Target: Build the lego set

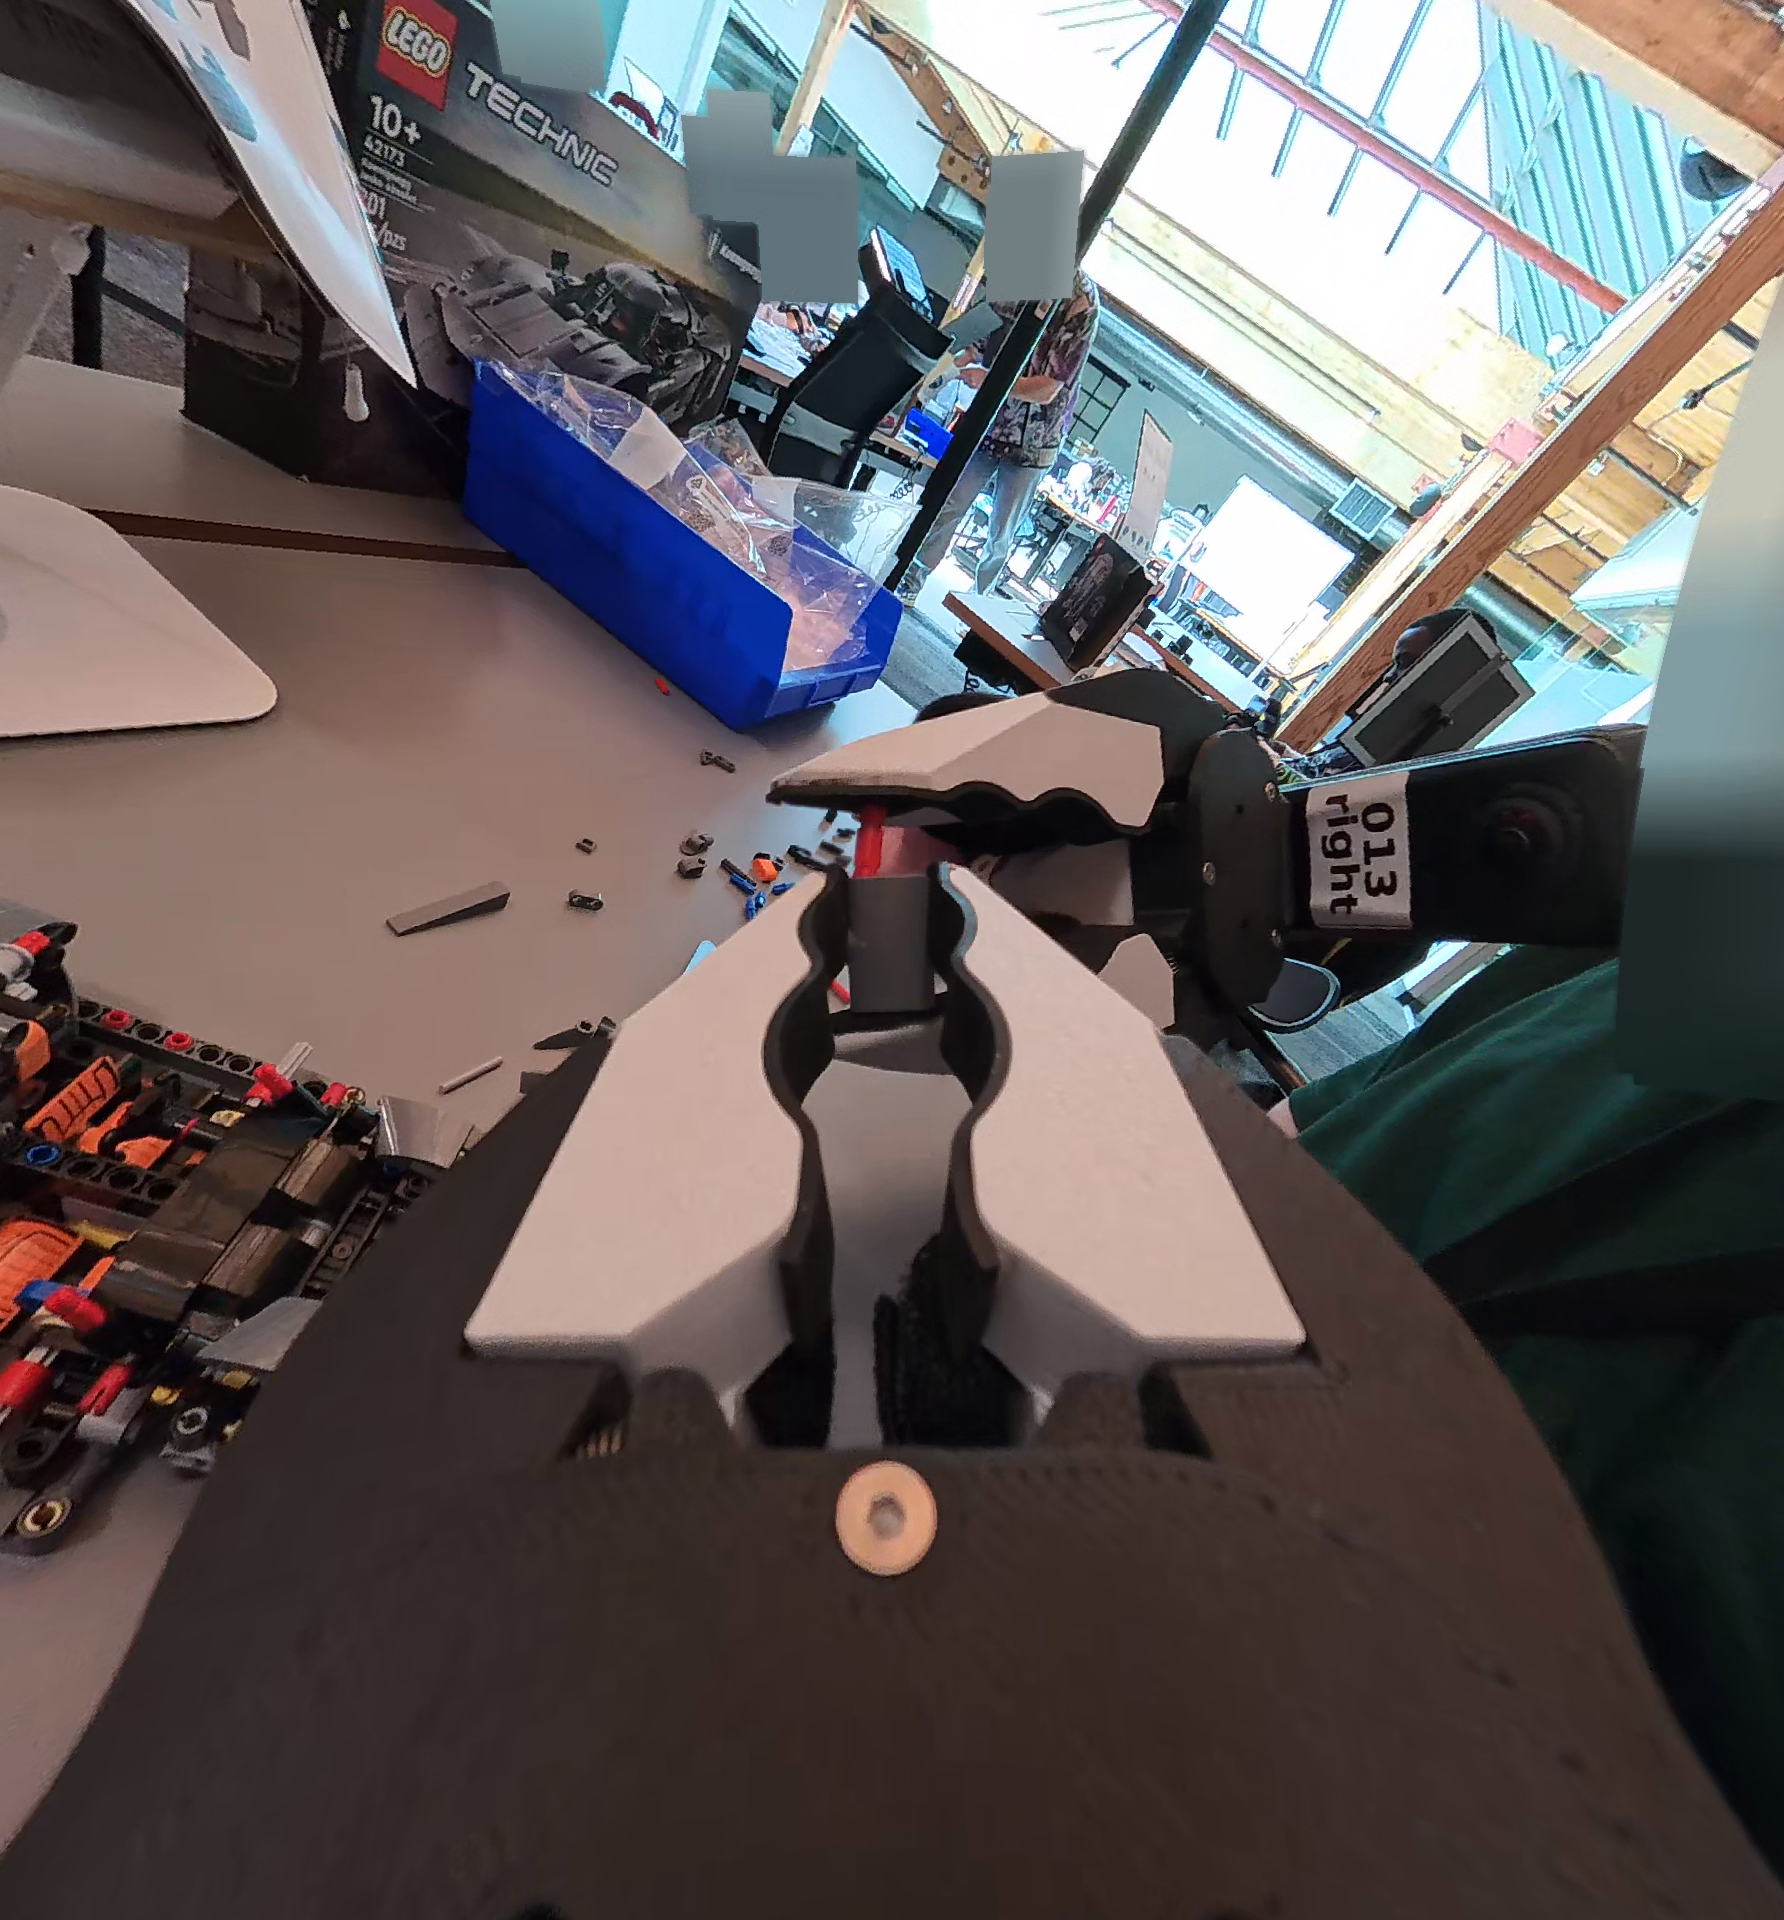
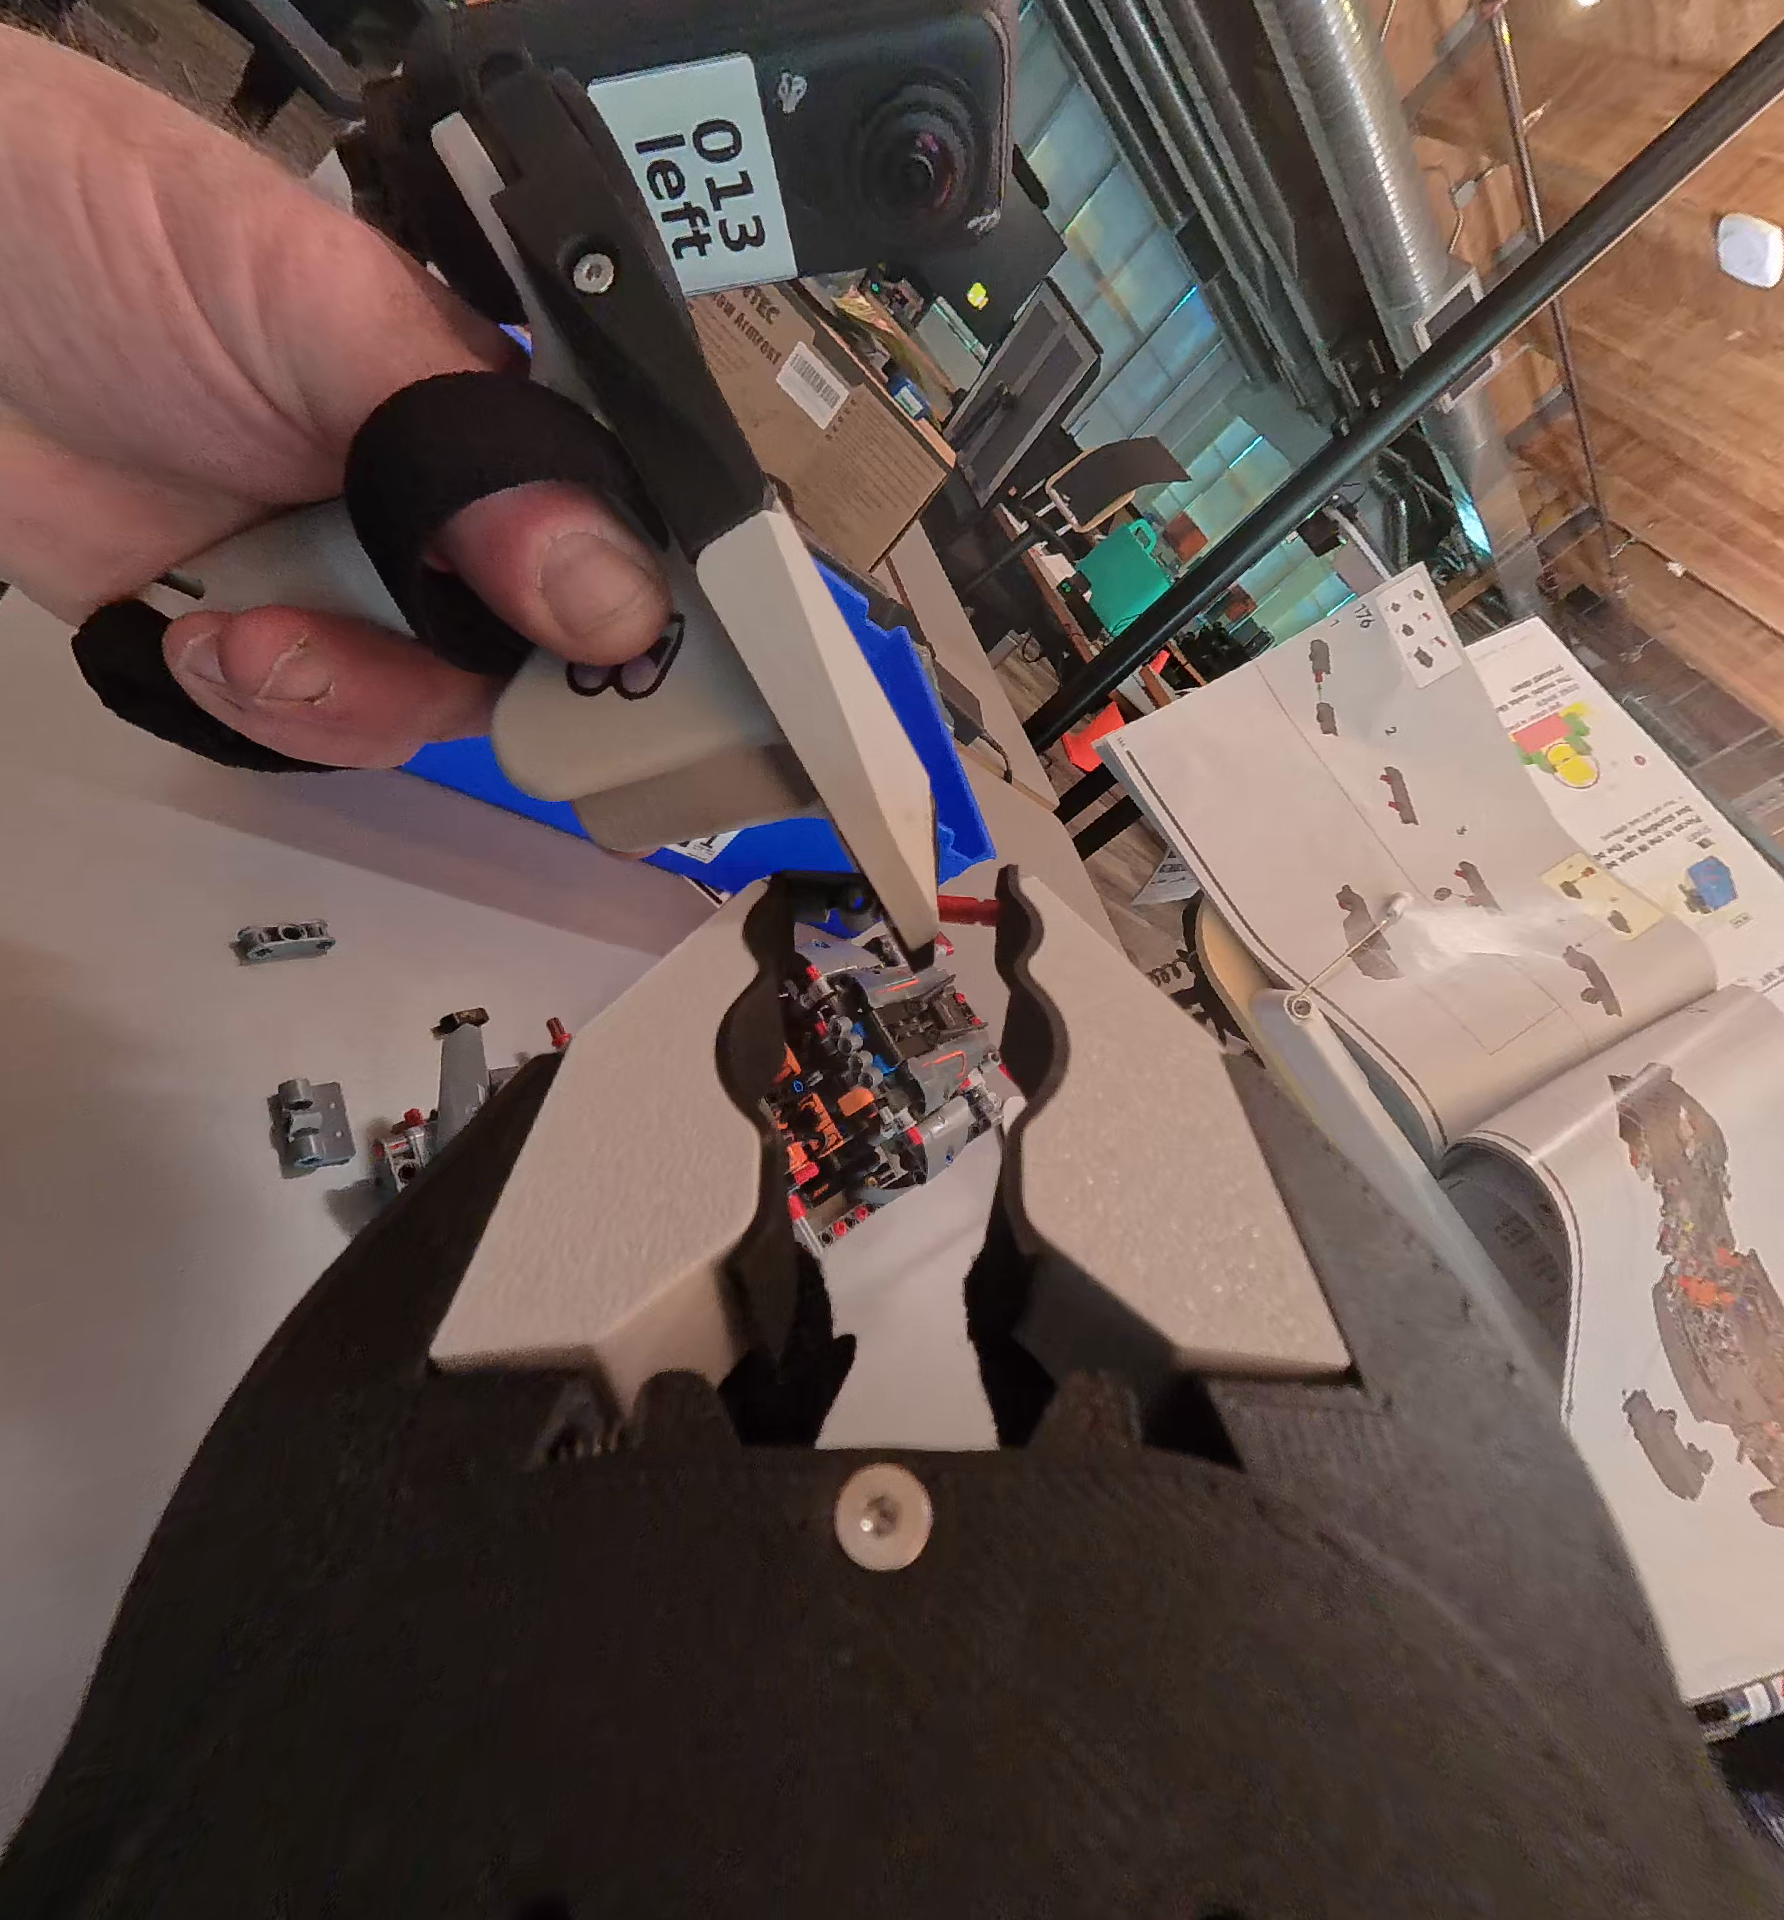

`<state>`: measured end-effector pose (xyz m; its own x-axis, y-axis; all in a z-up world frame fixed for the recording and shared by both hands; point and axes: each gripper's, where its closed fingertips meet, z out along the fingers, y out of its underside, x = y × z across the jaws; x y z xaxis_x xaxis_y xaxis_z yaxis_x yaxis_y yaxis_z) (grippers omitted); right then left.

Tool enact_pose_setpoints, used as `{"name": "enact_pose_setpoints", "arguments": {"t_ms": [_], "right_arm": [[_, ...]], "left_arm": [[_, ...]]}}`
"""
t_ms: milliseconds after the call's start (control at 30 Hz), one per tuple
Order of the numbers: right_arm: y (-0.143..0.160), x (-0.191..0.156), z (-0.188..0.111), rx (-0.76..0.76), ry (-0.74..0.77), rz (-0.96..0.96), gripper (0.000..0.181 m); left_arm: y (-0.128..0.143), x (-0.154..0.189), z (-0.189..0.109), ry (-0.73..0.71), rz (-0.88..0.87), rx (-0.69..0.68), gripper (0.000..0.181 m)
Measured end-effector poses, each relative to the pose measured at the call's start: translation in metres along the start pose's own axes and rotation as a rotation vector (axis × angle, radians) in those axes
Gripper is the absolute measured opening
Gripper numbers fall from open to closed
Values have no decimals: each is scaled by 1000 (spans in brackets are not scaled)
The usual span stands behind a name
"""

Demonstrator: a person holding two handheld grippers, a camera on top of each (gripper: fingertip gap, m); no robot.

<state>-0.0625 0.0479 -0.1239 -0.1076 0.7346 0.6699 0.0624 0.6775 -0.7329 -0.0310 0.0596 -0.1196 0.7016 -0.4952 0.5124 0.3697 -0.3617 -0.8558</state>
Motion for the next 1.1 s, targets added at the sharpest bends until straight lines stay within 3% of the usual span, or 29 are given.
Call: {"name": "enact_pose_setpoints", "arguments": {"t_ms": [667,1100], "right_arm": [[6,-7,3,-32,-43,9,31],[-26,-8,-3,78,14,-47,33]], "left_arm": [[4,-5,1,-14,-2,-33,13],[1,21,-19,67,24,-15,17]]}}
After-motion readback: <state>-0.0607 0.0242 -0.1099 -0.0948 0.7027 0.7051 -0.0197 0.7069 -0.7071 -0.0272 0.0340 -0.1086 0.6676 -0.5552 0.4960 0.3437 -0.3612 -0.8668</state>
